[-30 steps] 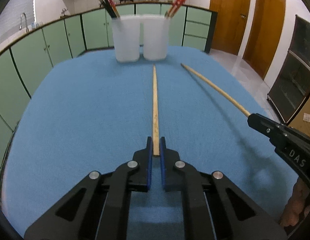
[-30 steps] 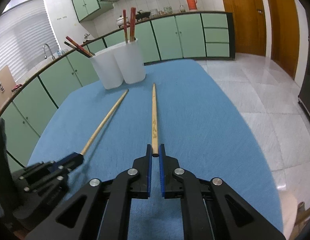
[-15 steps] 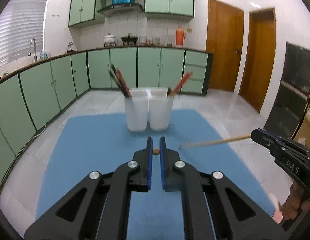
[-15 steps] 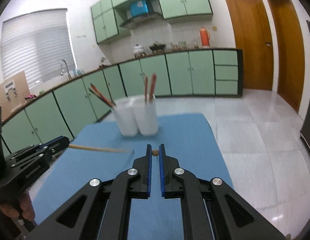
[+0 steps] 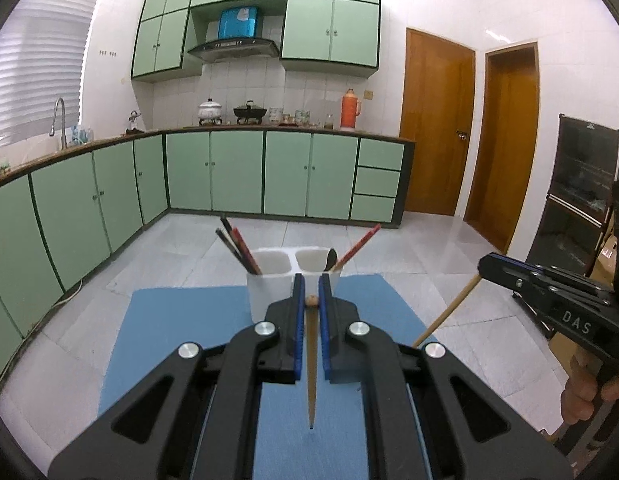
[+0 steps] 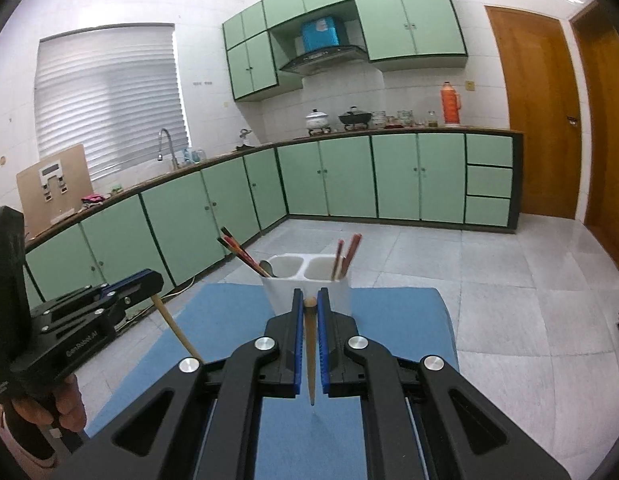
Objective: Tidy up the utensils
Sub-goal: 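Lift both wooden chopsticks and carry them above the white holder, then lower both wooden chopsticks into the holder and open both tools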
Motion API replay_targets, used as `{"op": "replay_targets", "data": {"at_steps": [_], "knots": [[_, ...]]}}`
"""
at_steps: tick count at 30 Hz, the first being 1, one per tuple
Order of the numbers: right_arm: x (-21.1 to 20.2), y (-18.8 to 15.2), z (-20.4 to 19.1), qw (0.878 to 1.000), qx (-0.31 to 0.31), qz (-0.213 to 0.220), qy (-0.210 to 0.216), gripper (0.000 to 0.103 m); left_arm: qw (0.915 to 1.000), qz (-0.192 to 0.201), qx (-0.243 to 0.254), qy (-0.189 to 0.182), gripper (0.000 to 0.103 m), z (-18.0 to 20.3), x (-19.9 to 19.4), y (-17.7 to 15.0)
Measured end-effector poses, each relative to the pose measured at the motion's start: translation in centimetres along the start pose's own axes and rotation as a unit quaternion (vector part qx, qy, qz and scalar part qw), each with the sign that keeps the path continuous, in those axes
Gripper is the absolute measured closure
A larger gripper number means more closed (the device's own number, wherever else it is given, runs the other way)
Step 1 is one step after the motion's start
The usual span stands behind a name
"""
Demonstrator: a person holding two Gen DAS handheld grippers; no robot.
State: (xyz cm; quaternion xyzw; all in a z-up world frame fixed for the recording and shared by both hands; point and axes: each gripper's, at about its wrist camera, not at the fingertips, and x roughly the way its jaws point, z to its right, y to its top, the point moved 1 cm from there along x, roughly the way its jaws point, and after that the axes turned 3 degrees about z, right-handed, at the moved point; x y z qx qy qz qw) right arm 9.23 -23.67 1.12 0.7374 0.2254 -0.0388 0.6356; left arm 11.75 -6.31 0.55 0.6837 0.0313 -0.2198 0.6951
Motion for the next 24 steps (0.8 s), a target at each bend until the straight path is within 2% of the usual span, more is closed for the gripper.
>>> {"op": "replay_targets", "data": {"at_steps": [7,14,24], "knots": [[0.2,2.3,-0.8,1.000,-0.017,0.020,0.012,0.096,0.9995,0.030,0.002,-0.001,0.097,-0.5,0.5,2.7],[0.5,6.4,-1.0,0.998,-0.021,0.057,0.017,0.096,0.9972,0.075,0.001,0.003,0.097,-1.0,1.4,6.7],[3.7,11.9,-0.5,0.995,-0.033,0.093,0.003,0.096,0.9881,0.152,0.008,0.021,0.097,-0.5,4.5,13.2]]}}
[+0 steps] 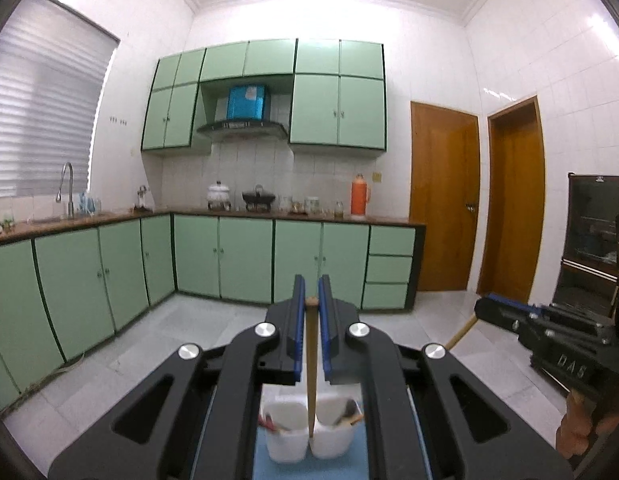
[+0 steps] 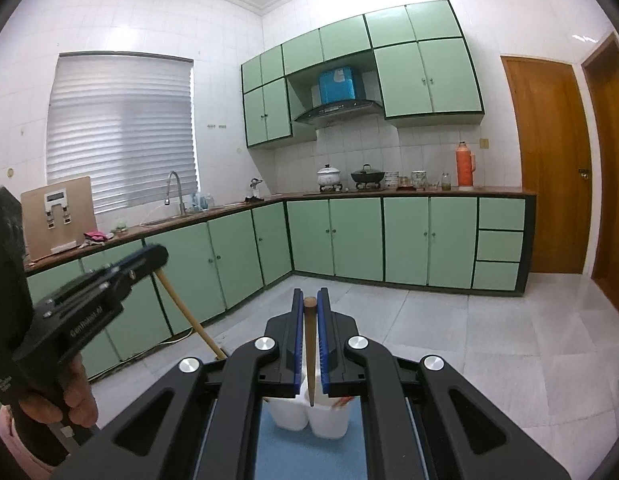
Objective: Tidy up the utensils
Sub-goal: 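Lower both wooden chopsticks into the holder and open both tools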
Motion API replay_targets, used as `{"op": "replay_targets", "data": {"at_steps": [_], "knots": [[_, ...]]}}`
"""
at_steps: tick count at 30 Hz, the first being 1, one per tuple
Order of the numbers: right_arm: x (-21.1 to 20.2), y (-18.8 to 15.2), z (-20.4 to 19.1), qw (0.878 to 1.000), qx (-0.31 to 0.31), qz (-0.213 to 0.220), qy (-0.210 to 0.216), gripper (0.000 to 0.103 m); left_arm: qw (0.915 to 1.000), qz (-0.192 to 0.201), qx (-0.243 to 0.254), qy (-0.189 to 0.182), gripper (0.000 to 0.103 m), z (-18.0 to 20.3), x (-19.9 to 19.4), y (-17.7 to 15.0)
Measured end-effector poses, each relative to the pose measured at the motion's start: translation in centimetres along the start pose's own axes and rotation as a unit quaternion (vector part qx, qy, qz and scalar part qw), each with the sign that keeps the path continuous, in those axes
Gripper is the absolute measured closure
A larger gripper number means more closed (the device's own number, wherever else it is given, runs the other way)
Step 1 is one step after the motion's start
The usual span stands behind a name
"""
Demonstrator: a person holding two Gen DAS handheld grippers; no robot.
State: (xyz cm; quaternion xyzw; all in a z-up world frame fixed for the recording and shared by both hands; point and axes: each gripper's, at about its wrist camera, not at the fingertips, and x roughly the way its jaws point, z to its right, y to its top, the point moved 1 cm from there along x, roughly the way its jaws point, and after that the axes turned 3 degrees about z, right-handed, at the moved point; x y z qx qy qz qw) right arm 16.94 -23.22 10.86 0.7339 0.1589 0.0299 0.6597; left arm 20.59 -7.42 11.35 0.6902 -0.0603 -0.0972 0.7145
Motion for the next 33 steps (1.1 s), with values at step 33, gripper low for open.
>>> {"op": "replay_targets", "data": {"at_steps": [33], "knots": [[13.0,-8.6,1.6,0.993,0.008,-0.121,0.008,0.095,0.9916,-0.126,-0.014,0.023,0.075,-4.7,12.3,-11.7]]}}
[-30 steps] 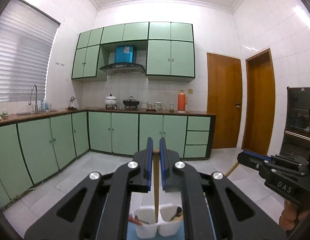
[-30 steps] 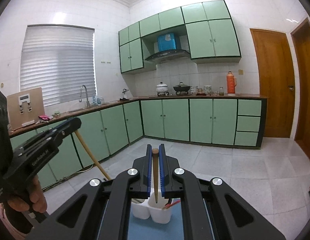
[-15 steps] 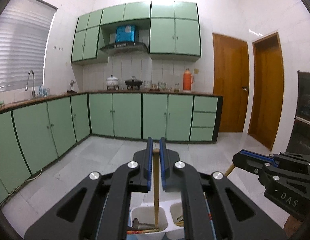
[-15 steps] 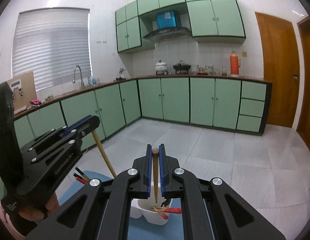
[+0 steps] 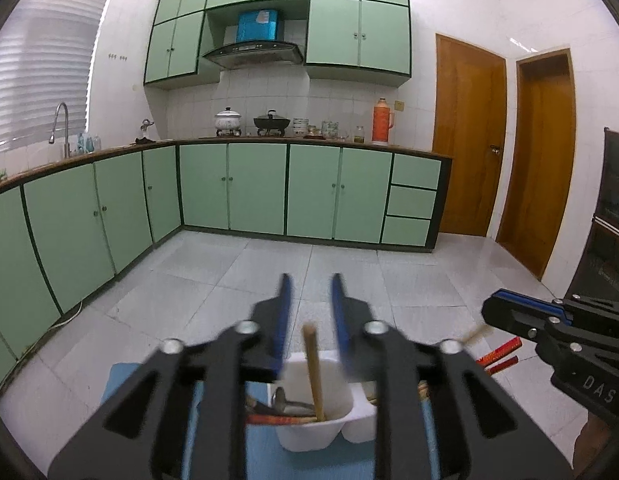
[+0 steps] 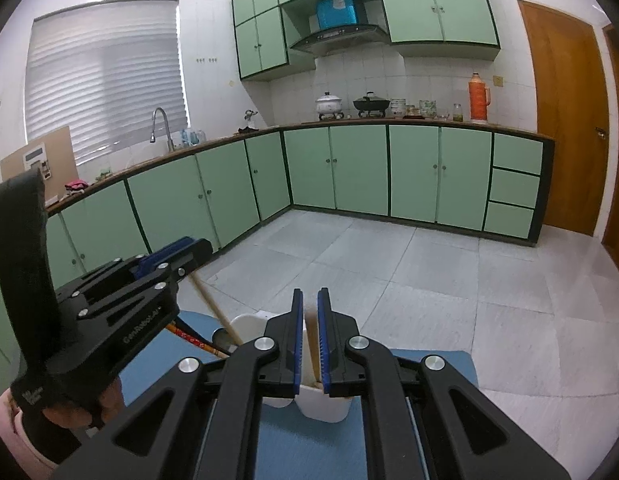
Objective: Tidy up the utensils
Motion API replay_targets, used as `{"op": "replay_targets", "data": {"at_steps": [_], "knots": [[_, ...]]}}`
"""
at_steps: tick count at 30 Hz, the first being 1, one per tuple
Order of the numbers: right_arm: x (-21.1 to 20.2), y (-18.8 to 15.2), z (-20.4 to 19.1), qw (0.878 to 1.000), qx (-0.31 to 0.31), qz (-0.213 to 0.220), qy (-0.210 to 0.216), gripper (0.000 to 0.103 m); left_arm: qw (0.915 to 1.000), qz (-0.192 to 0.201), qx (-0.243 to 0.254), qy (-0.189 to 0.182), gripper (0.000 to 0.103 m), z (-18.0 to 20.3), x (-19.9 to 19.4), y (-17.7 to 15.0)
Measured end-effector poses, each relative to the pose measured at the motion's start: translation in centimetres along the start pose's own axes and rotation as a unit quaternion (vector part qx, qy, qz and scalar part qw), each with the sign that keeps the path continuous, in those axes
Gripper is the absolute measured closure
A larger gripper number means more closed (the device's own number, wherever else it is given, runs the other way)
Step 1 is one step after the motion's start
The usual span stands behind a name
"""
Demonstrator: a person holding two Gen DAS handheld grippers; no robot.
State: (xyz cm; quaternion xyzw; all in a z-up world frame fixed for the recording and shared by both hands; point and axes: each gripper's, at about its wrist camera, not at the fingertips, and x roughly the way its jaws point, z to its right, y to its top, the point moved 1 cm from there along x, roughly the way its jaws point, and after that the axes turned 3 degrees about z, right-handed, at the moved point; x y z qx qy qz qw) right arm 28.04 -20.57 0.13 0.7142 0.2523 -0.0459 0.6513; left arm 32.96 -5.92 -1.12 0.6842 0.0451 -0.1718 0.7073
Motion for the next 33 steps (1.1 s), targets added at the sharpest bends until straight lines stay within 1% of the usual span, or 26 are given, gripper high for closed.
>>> {"op": "replay_targets", "data": {"at_steps": [1,2,3,5,6,7,8,9,11,12,13,15,17,19,21,24,27,30,33], "knots": [[-0.4,0.0,0.1,1.000,0.002,0.003,-0.001,0.095,1.0000,0.005,-0.005,0.000,0.070,-0.4,-0.7,0.1],[-0.8,0.1,0.2,1.000,0.003,0.006,-0.002,0.092,1.0000,0.008,-0.006,0.000,0.065,-0.5,-1.1,0.3],[-1.2,0.2,0.4,1.000,0.006,0.011,-0.004,0.088,0.9999,0.012,-0.008,0.002,0.061,-0.6,-1.5,0.4],[-2.5,0.4,0.7,1.000,0.012,0.023,-0.012,0.085,0.9996,0.023,-0.013,0.005,0.051,-1.1,-2.8,0.9],[-3.2,0.5,0.8,0.999,0.015,0.028,-0.015,0.080,0.9994,0.031,-0.016,0.008,0.048,-1.4,-3.8,1.1],[-3.8,0.6,1.0,0.999,0.018,0.033,-0.017,0.077,0.9990,0.038,-0.019,0.011,0.040,-1.6,-4.7,1.3],[-4.7,0.6,1.2,0.999,0.022,0.041,-0.021,0.071,0.9986,0.046,-0.022,0.015,0.031,-1.7,-5.5,1.4],[-5.3,0.6,1.4,0.998,0.024,0.047,-0.024,0.065,0.9980,0.054,-0.023,0.021,0.027,-1.9,-6.6,1.5],[-7.2,0.2,1.7,0.997,0.030,0.062,-0.034,0.059,0.9973,0.065,-0.018,0.029,0.018,-1.7,-8.4,1.4],[-7.8,0.0,1.7,0.997,0.033,0.066,-0.036,0.055,0.9968,0.069,-0.014,0.036,0.015,-1.6,-9.4,1.3],[-8.7,-0.3,1.9,0.996,0.037,0.070,-0.039,0.053,0.9964,0.073,-0.011,0.042,0.014,-1.4,-10.2,1.3],[-10.2,-1.1,1.9,0.995,0.040,0.073,-0.046,0.040,0.9959,0.073,-0.006,0.053,0.012,-1.3,-12.0,0.7],[-11.8,-2.4,1.7,0.995,0.043,0.074,-0.055,0.035,0.9961,0.067,-0.006,0.057,0.008,-1.2,-13.3,0.0],[-12.9,-3.5,1.4,0.995,0.042,0.069,-0.057,0.030,0.9966,0.058,-0.009,0.058,0.008,-1.1,-14.7,-0.7],[-14.0,-4.6,0.9,0.995,0.041,0.062,-0.060,0.019,0.9972,0.046,-0.008,0.058,0.007,-1.0,-16.0,-1.5],[-15.0,-5.6,0.1,0.996,0.041,0.054,-0.061,0.011,0.9977,0.032,-0.003,0.059,0.006,-0.6,-17.6,-2.8],[-16.0,-6.6,-0.9,0.997,0.041,0.046,-0.056,0.007,0.9983,0.020,-0.004,0.054,0.005,-0.2,-19.4,-3.7],[-16.7,-7.3,-1.9,0.997,0.039,0.038,-0.047,0.006,0.9985,0.008,-0.003,0.053,0.005,0.0,-20.6,-4.4],[-17.4,-7.5,-2.9,0.998,0.028,0.039,-0.044,0.006,0.9987,0.002,-0.003,0.051,0.005,0.1,-21.9,-4.9]]}}
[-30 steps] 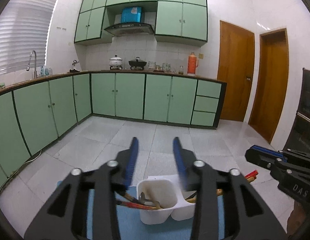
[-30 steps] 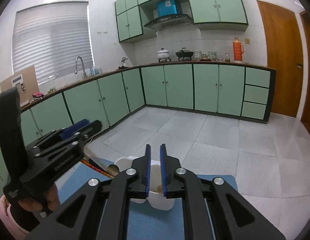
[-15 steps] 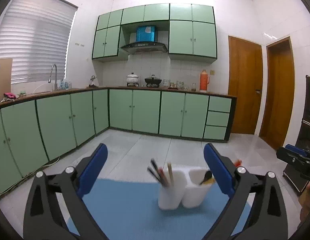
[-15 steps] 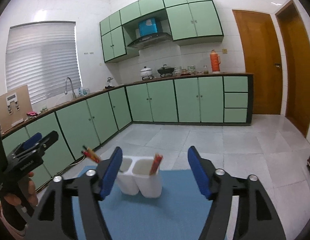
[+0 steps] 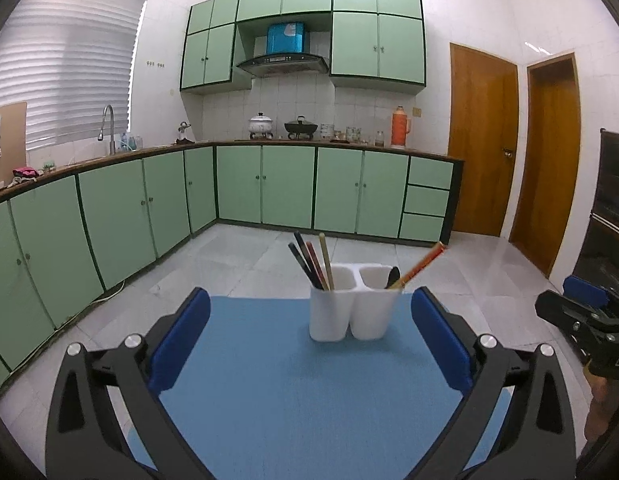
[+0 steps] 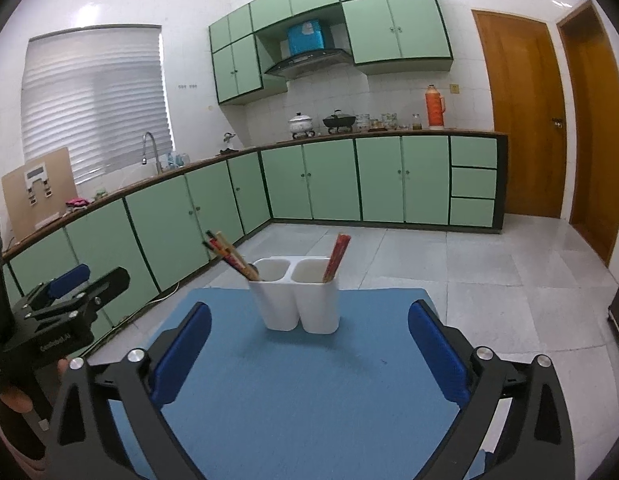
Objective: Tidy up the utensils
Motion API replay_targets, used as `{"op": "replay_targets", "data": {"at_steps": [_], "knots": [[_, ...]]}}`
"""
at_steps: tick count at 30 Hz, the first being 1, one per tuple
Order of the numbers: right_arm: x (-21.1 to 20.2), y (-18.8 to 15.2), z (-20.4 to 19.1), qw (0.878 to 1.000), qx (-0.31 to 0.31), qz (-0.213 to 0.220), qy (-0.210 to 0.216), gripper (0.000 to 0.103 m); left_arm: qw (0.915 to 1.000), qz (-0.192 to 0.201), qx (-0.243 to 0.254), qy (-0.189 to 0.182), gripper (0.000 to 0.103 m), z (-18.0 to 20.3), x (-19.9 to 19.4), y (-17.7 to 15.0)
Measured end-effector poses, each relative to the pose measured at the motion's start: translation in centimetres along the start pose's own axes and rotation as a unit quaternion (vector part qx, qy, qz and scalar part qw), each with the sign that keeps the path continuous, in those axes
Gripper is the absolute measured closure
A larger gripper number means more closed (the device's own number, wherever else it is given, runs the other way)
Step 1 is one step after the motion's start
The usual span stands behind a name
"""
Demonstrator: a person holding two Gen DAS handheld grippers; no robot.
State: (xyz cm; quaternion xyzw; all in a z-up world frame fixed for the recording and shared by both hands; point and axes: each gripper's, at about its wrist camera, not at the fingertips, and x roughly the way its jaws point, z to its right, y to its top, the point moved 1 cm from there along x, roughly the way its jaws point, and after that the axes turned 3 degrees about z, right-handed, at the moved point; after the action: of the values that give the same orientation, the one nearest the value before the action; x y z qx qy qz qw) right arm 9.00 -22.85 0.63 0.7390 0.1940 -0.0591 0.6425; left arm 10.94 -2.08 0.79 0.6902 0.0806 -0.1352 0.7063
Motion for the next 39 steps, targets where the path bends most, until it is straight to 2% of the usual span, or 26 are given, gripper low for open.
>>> {"op": "replay_targets", "data": {"at_steps": [9,20,39], "knots": [[-1.8,0.4,-1.6,1.000,-0.012,0.013,0.007,0.006,0.9999,0.010,-0.004,-0.008,0.005,0.1,-3.1,-0.1],[-4.3,0.9,-3.0,0.999,-0.031,0.033,0.015,0.006,0.9991,0.041,0.008,-0.007,0.005,0.8,-6.2,0.7],[-6.0,0.9,-4.7,0.997,-0.049,0.048,0.019,0.006,0.9983,0.056,0.014,-0.004,0.005,1.0,-8.6,0.6]]}}
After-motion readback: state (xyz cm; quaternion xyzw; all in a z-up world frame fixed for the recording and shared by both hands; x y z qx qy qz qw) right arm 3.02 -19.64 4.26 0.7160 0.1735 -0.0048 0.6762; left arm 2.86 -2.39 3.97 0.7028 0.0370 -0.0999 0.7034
